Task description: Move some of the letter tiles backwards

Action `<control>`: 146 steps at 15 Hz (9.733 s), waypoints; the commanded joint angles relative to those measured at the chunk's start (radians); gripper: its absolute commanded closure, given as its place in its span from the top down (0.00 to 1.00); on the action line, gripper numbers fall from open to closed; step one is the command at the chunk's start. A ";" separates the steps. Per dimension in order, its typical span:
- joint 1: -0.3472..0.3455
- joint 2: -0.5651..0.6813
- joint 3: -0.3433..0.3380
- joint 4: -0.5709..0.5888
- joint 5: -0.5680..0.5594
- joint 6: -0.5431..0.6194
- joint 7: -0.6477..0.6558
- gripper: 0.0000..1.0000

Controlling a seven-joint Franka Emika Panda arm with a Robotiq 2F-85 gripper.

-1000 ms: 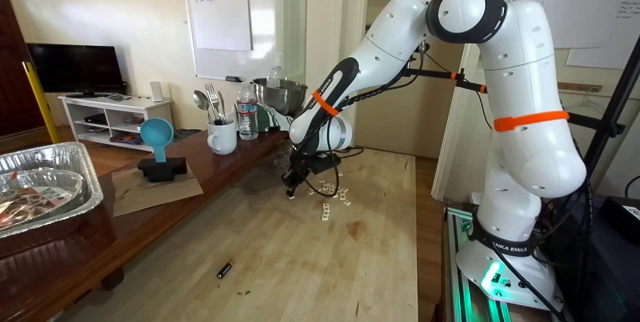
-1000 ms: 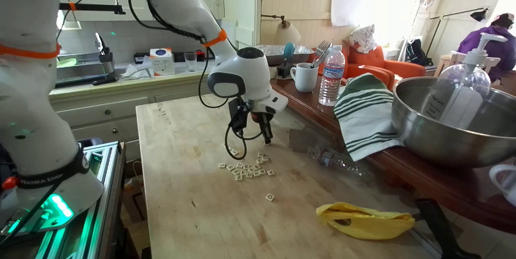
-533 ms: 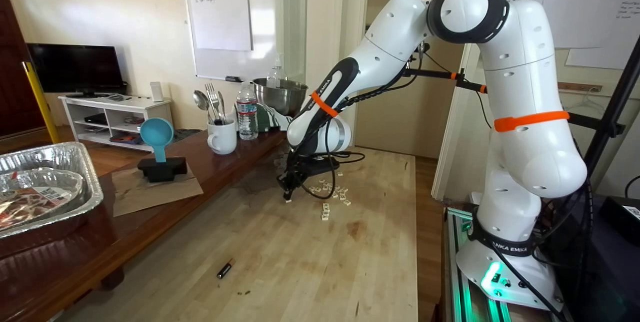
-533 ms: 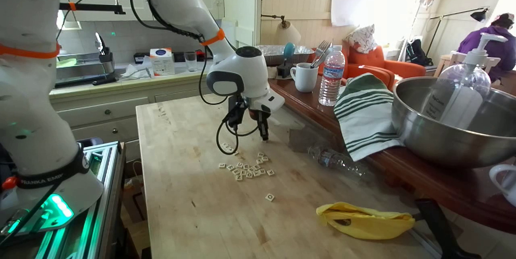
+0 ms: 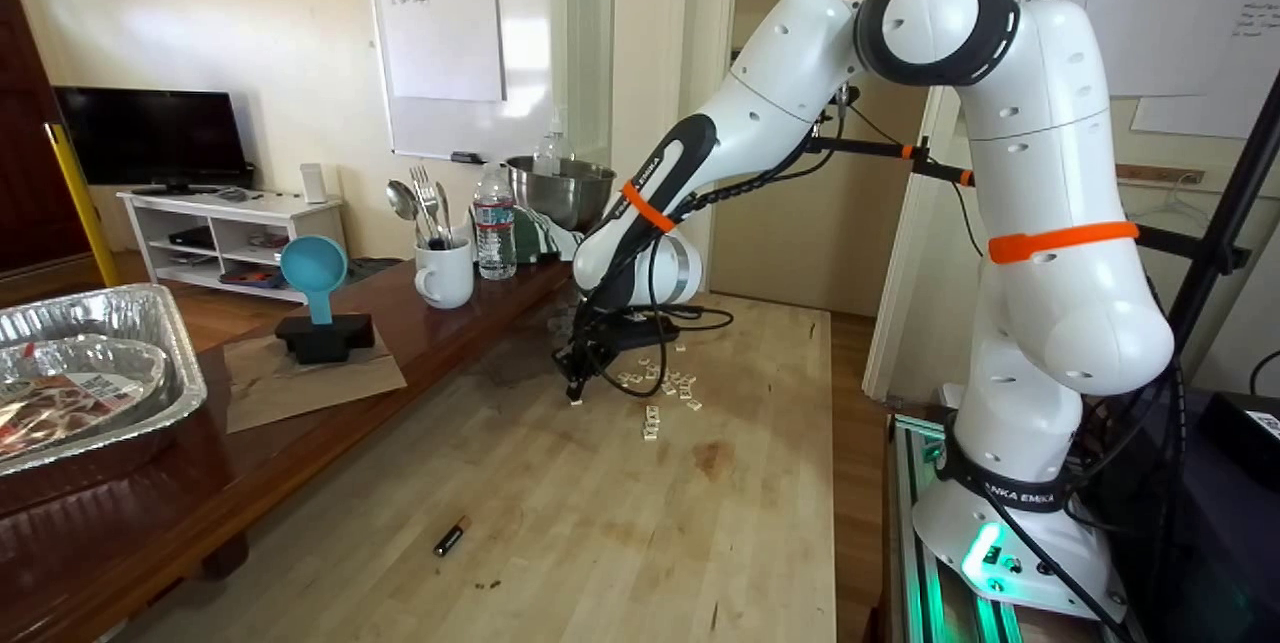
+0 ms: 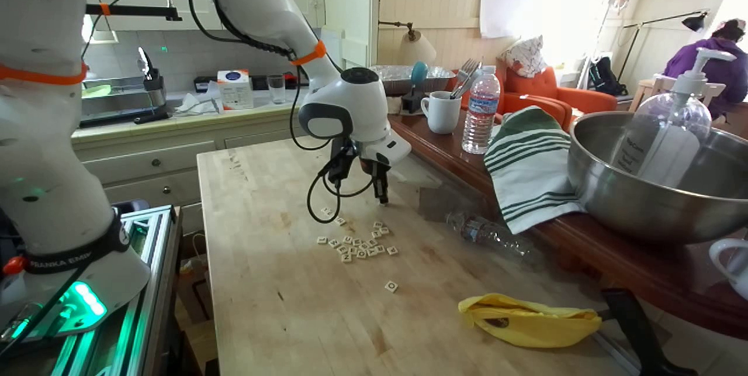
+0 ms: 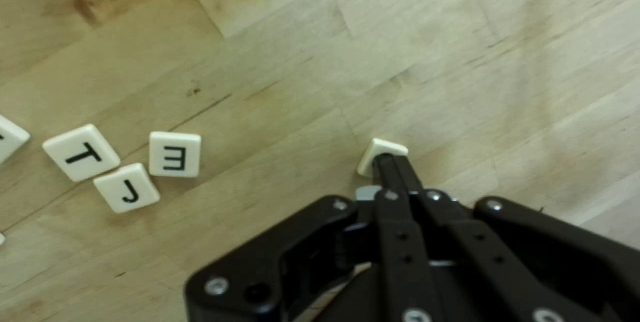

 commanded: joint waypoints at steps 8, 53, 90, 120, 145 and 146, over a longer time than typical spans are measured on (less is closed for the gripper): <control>-0.053 -0.128 0.024 -0.100 0.118 0.000 -0.036 0.00; -0.164 -0.167 0.010 -0.255 -0.007 -0.058 -1.038 0.00; -0.151 0.030 0.091 0.018 0.049 -0.002 -0.848 0.00; -0.105 0.017 0.072 -0.014 0.013 0.000 -0.670 0.00; -0.130 -0.148 0.052 -0.181 0.005 0.040 -0.729 0.00; -0.129 -0.155 0.037 -0.195 -0.013 0.041 -0.740 0.00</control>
